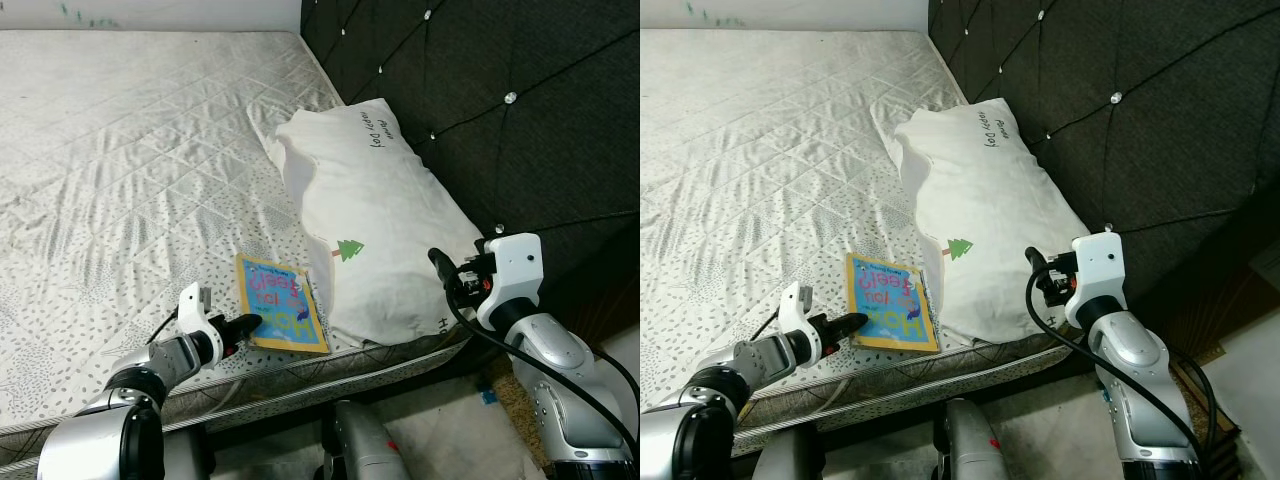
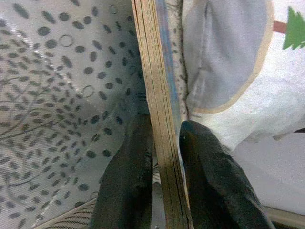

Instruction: Clean up the room

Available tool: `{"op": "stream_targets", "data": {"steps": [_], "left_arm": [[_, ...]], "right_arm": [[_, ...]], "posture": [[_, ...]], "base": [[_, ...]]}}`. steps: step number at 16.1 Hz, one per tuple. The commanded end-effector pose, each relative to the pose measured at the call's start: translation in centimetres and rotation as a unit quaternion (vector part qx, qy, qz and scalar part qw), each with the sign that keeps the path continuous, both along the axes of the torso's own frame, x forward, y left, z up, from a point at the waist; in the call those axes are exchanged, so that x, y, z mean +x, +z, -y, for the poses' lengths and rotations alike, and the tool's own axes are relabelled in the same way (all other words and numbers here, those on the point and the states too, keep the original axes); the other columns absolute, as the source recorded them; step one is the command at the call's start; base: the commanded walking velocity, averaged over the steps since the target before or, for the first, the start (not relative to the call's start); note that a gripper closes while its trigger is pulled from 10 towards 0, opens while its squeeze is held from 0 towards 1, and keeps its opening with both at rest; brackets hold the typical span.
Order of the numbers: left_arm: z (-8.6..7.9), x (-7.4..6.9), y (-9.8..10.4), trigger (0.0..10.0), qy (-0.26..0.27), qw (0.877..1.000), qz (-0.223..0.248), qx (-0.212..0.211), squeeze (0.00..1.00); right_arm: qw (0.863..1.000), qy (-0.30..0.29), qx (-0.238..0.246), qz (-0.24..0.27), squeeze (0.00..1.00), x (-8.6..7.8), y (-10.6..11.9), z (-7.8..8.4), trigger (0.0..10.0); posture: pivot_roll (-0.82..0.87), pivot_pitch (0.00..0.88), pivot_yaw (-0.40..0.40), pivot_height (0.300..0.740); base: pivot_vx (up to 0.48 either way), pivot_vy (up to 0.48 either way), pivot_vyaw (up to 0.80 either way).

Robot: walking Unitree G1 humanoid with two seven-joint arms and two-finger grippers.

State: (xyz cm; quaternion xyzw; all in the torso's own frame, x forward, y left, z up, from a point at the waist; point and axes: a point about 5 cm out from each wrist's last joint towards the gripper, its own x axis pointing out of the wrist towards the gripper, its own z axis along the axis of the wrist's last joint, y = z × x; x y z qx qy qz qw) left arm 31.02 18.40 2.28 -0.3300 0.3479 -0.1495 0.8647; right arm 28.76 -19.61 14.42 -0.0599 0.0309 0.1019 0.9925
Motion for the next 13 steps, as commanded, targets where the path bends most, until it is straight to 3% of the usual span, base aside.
{"op": "stream_targets", "data": {"steps": [1, 7, 10, 13], "left_arm": [[-0.4, -0.5, -0.6, 10.0, 0.004, 1.000, -0.014, 0.012, 1.00], [-2.5, -0.6, -0.5, 10.0, 0.047, 0.998, -0.018, 0.048, 1.00], [-4.2, -0.6, -0.4, 10.0, 0.091, 0.992, -0.014, 0.086, 1.00], [-4.5, -0.7, -0.5, 10.0, 0.090, 0.991, -0.012, 0.100, 1.00]], "right_arm": [[1.000, -0.010, -0.001, 0.003, 0.00, 0.1, 0.2, 0.4, 10.0], [1.000, -0.008, -0.001, 0.004, 0.00, 0.3, 0.2, 0.3, 10.0], [1.000, -0.007, 0.000, 0.006, 0.00, 0.4, 0.3, 0.2, 10.0], [1.000, -0.006, 0.001, 0.007, 0.00, 0.6, 0.2, 0.1, 10.0]], "posture": [[-0.33, 0.107, -0.133, 0.612], [-0.33, 0.094, -0.133, 0.612], [-0.32, 0.087, -0.132, 0.612], [-0.31, 0.078, -0.126, 0.612]], "base": [[0.000, 0.000, 0.00], [0.000, 0.000, 0.00], [0.000, 0.000, 0.00], [0.000, 0.000, 0.00]]}}
